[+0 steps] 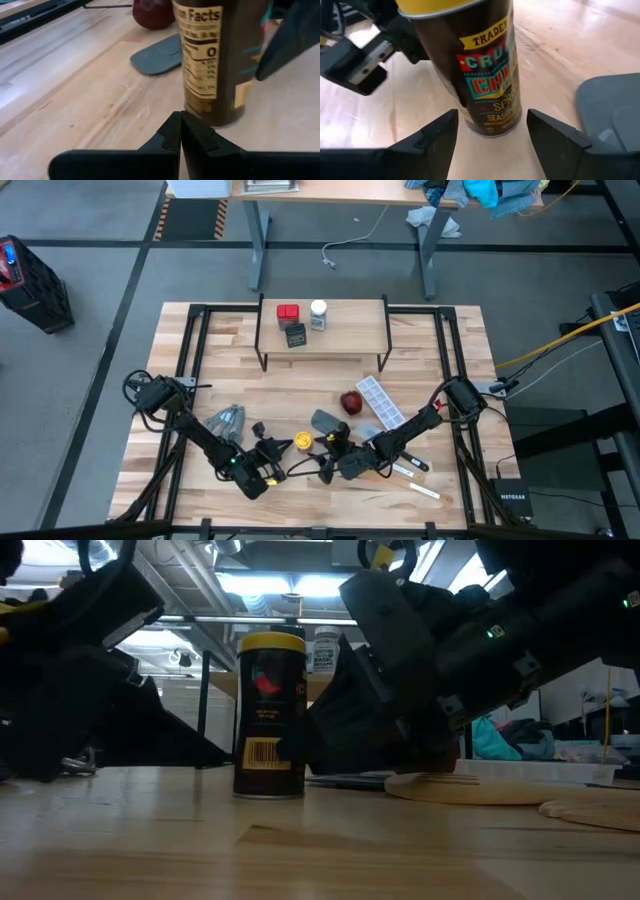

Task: Shelf spices
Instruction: Put the yellow seasoning bottle on the shelf

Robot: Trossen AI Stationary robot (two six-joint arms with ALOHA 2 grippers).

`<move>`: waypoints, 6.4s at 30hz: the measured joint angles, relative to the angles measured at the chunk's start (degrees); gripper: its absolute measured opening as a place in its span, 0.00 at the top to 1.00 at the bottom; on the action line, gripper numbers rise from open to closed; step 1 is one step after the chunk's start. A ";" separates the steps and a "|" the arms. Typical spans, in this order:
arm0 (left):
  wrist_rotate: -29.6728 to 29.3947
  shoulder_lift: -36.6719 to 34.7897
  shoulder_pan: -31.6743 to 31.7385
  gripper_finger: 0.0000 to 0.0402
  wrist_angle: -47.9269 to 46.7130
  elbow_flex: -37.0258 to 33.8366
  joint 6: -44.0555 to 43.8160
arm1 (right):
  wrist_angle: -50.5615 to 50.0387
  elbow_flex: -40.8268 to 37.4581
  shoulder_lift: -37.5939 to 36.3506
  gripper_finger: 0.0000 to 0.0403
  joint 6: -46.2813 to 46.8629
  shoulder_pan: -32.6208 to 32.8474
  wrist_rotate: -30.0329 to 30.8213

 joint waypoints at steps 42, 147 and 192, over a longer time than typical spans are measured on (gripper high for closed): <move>6.87 0.04 0.17 0.99 9.81 0.07 3.65 | -2.50 -0.02 0.00 0.40 -13.01 -0.11 13.87; 2.28 0.02 1.30 0.99 1.98 0.04 2.47 | -4.70 -0.04 0.00 0.40 -8.02 -0.42 8.91; -26.78 -51.37 -13.67 0.99 -68.89 -27.71 -61.90 | -4.88 0.04 0.00 0.40 -8.96 -0.46 9.54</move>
